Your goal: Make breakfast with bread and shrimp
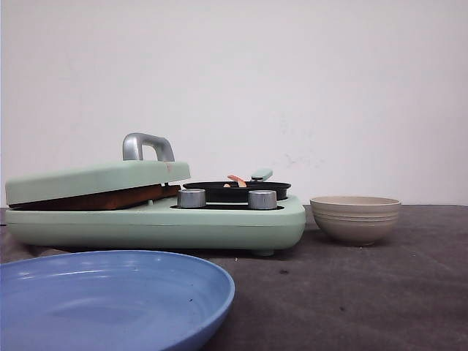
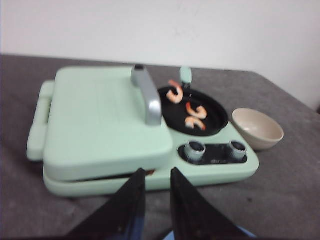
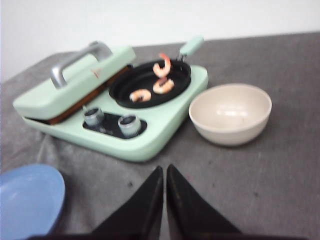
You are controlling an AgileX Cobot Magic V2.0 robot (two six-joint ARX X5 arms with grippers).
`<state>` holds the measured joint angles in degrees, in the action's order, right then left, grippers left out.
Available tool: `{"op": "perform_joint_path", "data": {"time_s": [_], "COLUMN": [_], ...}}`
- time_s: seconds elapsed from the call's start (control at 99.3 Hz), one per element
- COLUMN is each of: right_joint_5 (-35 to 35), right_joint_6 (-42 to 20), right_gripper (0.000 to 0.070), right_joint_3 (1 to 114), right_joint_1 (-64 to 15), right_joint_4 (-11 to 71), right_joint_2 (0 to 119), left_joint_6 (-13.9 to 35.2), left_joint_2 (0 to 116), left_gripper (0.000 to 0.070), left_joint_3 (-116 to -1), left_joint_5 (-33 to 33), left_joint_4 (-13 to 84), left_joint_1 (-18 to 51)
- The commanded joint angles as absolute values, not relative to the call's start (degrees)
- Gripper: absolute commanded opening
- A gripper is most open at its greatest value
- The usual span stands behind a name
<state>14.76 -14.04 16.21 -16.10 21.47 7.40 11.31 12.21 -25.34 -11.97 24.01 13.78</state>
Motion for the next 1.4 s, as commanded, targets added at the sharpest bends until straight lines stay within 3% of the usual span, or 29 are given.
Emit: {"op": "perform_joint_path", "data": {"time_s": [0.0,0.262,0.393,1.168,1.299,1.389], "right_joint_5": [14.28,11.62,12.01,11.94,11.94,11.94], "right_joint_6": [-14.85,-15.03,-15.77,-16.08,-16.08,-16.08], "right_gripper": [0.0001,0.0001,0.0001,0.0001,0.0001,0.0001], "right_joint_3": [16.34,16.34,16.34,16.34,16.34,16.34], "right_joint_1": [-16.38,-16.38,-16.38,-16.38,-16.38,-16.38], "right_joint_4": [21.08,20.12,19.77,19.05,19.05,19.05], "right_joint_2": [6.50,5.74,5.76,5.76,5.76,5.76], "left_joint_6": [12.97,19.09,26.83,26.39,24.03,18.22], "left_joint_2": [11.14,9.58,9.61,9.61,8.19,5.45], "left_gripper": [0.0010,0.0027,0.0027,0.0027,0.0027,0.0027], "left_joint_3": [-24.88,-24.69,-24.69,-24.69,-24.29,-22.30], "left_joint_5": [-11.51,-7.05,-7.73,-7.66,-0.47,3.81], "left_joint_4": [23.22,25.71,27.20,27.35,30.06,26.44], "left_joint_1": [13.89,13.89,13.89,13.89,13.87,13.72]}}
